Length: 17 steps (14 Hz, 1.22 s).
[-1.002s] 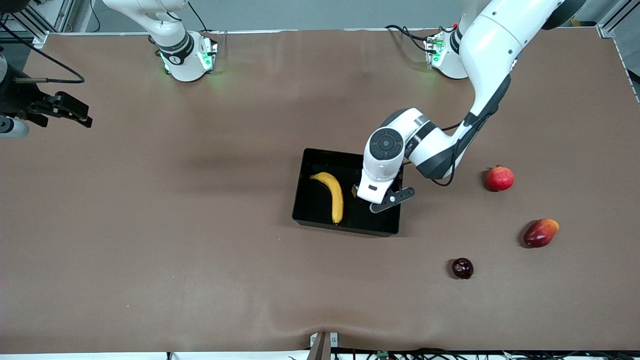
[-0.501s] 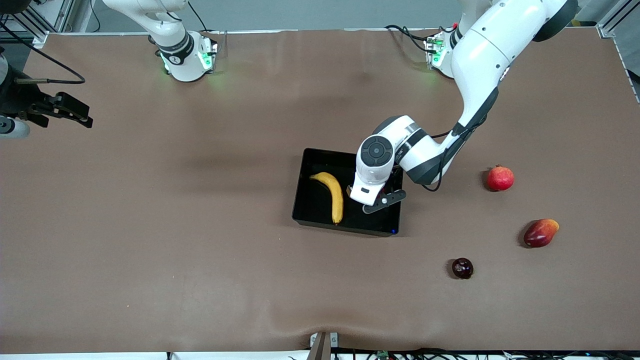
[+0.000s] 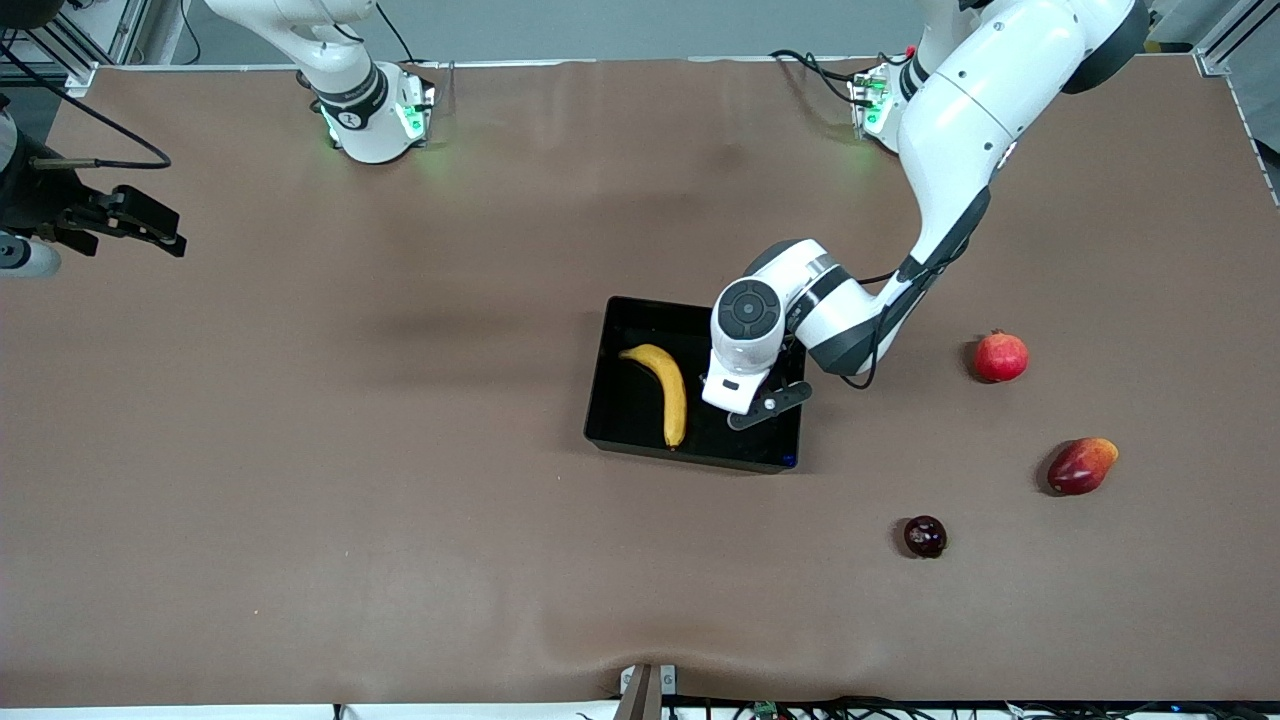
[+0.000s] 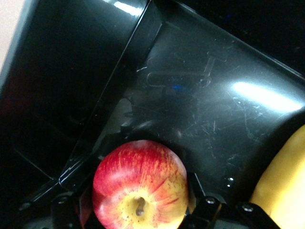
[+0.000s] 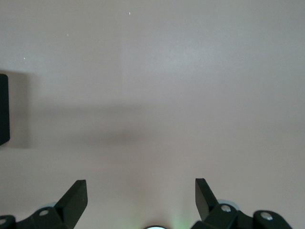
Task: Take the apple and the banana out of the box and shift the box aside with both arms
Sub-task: 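Lower the left gripper and close it on the red apple, then lift the apple out with the left gripper while the right gripper advances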
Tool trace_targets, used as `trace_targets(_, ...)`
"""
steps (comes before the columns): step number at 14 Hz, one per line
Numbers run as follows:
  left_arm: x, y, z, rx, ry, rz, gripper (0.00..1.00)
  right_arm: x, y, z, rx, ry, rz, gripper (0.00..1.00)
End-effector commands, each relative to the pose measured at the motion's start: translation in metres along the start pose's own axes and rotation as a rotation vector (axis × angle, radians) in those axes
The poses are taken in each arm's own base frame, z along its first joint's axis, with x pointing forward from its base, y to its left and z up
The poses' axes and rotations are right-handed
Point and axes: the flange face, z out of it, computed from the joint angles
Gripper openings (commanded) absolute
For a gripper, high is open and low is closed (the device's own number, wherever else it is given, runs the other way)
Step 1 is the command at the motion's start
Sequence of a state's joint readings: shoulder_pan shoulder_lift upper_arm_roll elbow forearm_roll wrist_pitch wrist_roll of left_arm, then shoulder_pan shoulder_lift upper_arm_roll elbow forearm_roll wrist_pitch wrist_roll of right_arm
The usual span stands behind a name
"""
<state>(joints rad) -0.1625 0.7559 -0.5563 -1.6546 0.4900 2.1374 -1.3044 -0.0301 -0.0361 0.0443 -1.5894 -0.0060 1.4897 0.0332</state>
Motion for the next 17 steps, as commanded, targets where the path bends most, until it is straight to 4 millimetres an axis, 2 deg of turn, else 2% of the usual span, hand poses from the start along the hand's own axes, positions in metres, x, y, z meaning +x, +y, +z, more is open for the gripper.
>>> trace_targets(1, 0.000, 0.003, 0.001, 0.000, 0.020, -0.017, 0.08, 0.009, -0.003, 0.002, -0.015, 0.009, -0.007, 1.00)
trace_targets(2, 0.003, 0.003, -0.005, -0.006, 0.029, -0.017, 0.00, 0.009, -0.005, 0.003, -0.015, 0.011, -0.010, 1.00)
trace_targets(3, 0.005, 0.002, -0.011, -0.005, 0.033, -0.020, 0.00, 0.013, -0.005, 0.007, -0.011, 0.010, -0.009, 1.00)
trace_targets(5, 0.009, -0.003, -0.036, -0.002, 0.051, -0.035, 0.00, 0.025, -0.016, 0.021, -0.005, 0.007, -0.025, 1.00)
trace_targets(7, 0.011, -0.012, -0.077, 0.015, 0.076, -0.048, 0.00, 0.033, -0.039, 0.032, -0.016, 0.001, -0.061, 1.00)
trace_targets(11, 0.024, -0.024, -0.156, -0.002, 0.048, -0.075, 0.00, 0.040, -0.063, 0.050, -0.018, -0.026, -0.099, 1.00)
trace_targets(13, 0.055, -0.051, -0.182, -0.010, 0.009, -0.068, 0.00, 0.043, -0.079, 0.059, -0.022, -0.039, -0.127, 1.00)
trace_targets(15, 0.073, -0.077, -0.208, -0.043, 0.004, -0.018, 0.00, 0.047, -0.089, 0.067, -0.022, -0.041, -0.143, 1.00)
trace_targets(17, 0.101, -0.109, -0.216, -0.054, -0.009, 0.010, 0.00, 0.046, -0.092, 0.067, -0.023, -0.041, -0.149, 1.00)
